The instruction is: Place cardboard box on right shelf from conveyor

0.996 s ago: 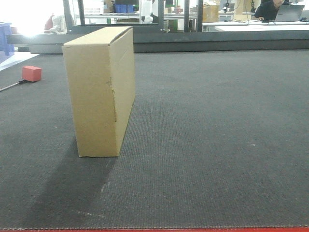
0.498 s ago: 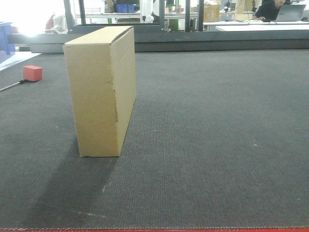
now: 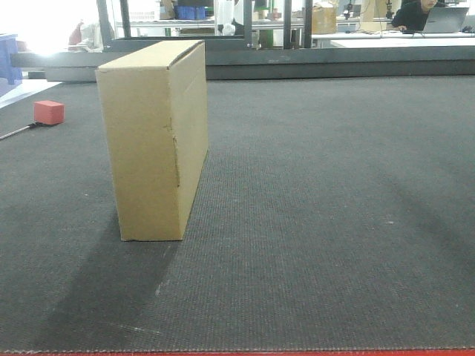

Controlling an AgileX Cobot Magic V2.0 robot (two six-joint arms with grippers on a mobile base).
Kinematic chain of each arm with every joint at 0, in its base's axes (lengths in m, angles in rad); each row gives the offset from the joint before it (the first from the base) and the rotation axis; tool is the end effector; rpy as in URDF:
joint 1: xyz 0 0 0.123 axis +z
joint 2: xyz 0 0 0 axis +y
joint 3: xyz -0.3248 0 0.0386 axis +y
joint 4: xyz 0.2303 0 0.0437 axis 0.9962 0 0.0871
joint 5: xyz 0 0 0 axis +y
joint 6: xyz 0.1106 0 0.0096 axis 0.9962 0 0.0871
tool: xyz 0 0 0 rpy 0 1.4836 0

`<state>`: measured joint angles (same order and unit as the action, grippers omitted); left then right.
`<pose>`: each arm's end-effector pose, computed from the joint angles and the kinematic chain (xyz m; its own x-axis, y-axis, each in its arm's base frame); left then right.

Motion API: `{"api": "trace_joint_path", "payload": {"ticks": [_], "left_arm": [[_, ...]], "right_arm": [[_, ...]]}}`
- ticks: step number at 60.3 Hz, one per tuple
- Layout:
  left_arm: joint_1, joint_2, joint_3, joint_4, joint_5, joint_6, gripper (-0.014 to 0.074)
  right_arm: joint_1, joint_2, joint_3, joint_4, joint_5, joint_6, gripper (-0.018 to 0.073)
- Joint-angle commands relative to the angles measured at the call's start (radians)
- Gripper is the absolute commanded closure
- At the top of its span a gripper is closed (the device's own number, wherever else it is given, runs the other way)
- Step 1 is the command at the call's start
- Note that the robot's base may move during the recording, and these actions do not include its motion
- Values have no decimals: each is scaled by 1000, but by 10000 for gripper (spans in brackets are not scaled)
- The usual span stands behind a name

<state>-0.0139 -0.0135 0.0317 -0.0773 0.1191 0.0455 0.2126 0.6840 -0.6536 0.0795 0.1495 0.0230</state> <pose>0.0166 -0.0013 0.1911 -0.0504 -0.0306 -0.9983 0.0215 0.9993 -0.0317 0.1118 0.0255 0.3845 -0.1121 0.0796 -0.9905 -0.2122 0.9719 0.1021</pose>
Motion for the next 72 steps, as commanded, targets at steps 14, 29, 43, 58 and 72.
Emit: {"api": "trace_joint_path", "payload": {"ticks": [14,29,43,58,72], "left_arm": [[3,-13,8,-6,-88,0,713],[3,-13,8,-6,-88,0,712],[3,-13,8,-6,-88,0,713],[3,-13,8,-6,-88,0,713],[3,-13,8,-6,-88,0,713]], "right_arm": [[280,430,-463,-15,176,16,-74],[456,776,-883,-26,436,268,-74],[551,1044,-1233,-242,747,608,-74],[615,1236,-1486,-431,950,820,-74],[640,1286,-1497,-496,966,890,-74]]}}
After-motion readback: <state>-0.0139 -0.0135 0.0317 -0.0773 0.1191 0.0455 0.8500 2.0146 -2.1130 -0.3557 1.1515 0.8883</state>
